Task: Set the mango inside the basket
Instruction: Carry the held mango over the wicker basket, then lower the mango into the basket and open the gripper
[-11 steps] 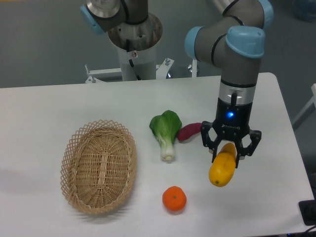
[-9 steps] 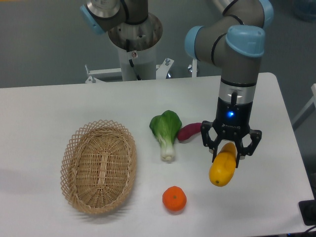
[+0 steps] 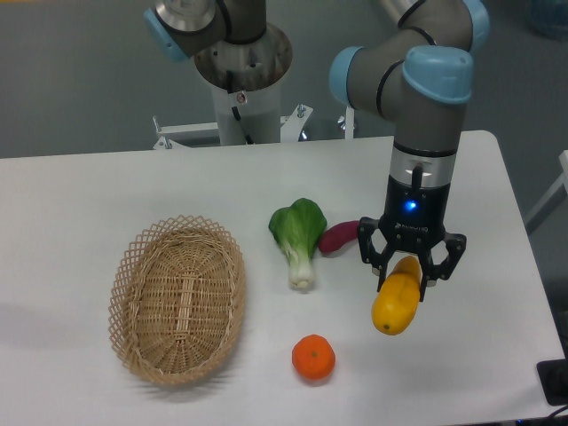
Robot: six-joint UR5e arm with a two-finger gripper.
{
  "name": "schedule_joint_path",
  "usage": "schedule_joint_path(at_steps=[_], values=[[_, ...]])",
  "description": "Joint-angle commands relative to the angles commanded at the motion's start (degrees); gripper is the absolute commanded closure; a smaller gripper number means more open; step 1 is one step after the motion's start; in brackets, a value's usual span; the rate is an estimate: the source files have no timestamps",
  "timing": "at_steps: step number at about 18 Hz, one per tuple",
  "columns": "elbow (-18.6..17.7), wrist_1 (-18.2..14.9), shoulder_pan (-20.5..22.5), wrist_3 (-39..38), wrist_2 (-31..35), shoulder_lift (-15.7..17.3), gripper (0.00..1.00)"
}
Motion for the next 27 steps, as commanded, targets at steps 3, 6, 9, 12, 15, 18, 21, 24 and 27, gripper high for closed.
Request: schedule_joint_path(at_steps=[3,6,9,12,15,18,21,24,27], values=[[-0.52,0.0,-2.2,-3.78,0.44,0.0,0.48],[-3.24,0.0,-3.6,-7.82,1.49,2.1,0.48],[-6.23,0.0,-7.11,-9.41,4.38,4.04,0.48],[-10.09,0.0,-11.86,-11.17,7.2,5.79,0.48],[-13.53,0.0,-16.16,-11.09,10.01,5.89,0.48],[-15.55,0.0,-20.65,-10.65,14.05,5.19,0.47],[-15.82,-0.09,-24.08,-11.17,15.12,3.78,0.47],[-17.39,-0.09,-26.81,-11.96,15.64,3.43,0.47],[-17.58,0.0,-28.91,-11.61,16.26,1.85,0.47]])
